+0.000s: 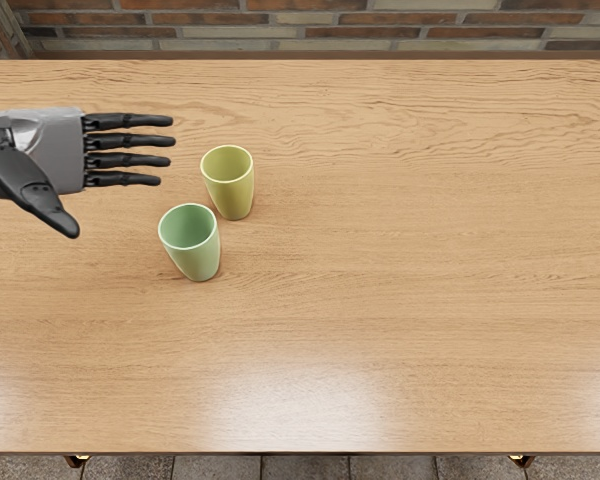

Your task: Pick up cup and place in cup with left hand

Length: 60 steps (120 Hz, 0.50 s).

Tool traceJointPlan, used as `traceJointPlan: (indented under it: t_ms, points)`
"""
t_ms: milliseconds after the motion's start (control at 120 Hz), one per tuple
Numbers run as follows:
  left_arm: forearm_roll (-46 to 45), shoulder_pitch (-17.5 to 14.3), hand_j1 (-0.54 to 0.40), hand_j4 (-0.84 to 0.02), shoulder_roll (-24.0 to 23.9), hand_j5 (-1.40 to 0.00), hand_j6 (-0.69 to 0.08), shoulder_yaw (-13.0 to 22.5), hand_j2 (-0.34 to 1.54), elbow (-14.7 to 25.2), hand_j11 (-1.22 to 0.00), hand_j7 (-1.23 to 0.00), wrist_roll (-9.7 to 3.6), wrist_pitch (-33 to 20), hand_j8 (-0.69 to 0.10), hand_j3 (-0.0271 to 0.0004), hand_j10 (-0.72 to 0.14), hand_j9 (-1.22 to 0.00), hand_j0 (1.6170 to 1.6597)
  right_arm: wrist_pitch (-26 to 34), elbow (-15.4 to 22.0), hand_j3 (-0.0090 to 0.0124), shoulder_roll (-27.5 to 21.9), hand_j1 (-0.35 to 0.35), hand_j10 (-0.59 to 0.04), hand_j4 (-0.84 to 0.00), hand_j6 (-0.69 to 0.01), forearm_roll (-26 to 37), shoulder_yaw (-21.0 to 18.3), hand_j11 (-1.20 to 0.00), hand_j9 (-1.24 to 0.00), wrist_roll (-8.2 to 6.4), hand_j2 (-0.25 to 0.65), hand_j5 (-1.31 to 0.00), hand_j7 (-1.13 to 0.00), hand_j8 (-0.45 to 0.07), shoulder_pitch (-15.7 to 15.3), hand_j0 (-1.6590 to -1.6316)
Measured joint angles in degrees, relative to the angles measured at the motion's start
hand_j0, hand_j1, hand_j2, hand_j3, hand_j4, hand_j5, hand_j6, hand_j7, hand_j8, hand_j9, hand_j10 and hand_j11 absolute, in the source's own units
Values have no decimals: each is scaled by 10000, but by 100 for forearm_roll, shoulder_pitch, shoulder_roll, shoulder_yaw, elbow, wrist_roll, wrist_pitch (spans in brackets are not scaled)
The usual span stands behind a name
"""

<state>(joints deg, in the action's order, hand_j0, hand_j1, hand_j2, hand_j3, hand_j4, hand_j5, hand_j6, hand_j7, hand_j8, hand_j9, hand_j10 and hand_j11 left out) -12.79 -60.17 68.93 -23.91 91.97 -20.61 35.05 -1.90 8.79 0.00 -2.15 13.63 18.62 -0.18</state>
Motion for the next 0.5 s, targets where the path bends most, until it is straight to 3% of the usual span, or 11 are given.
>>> traceJointPlan:
  t_ms: [258,425,500]
  points:
    - [11,-78,2944,-432,-86,-591,-430,38,90,126,-592,-592,-31,0,-434,0,-442,-592,16581,-30,6,0,0,-3490,0,0,0,17,-12,0,0,33,-1,0,0,0,0,-16581]
    - [991,-435,2998,-397,-688,-535,-396,33,82,66,-535,-535,-94,-1,-399,0,-405,-535,16581,-37,8,0,0,-3490,0,0,-1,20,-21,0,0,36,-1,0,0,0,0,-16581]
    - [1504,-569,3020,-388,-841,-513,-388,32,79,24,-512,-513,-271,-159,-390,0,-393,-512,16581,-38,8,0,0,-3490,0,0,0,21,-24,0,0,36,-1,0,0,0,0,-16581]
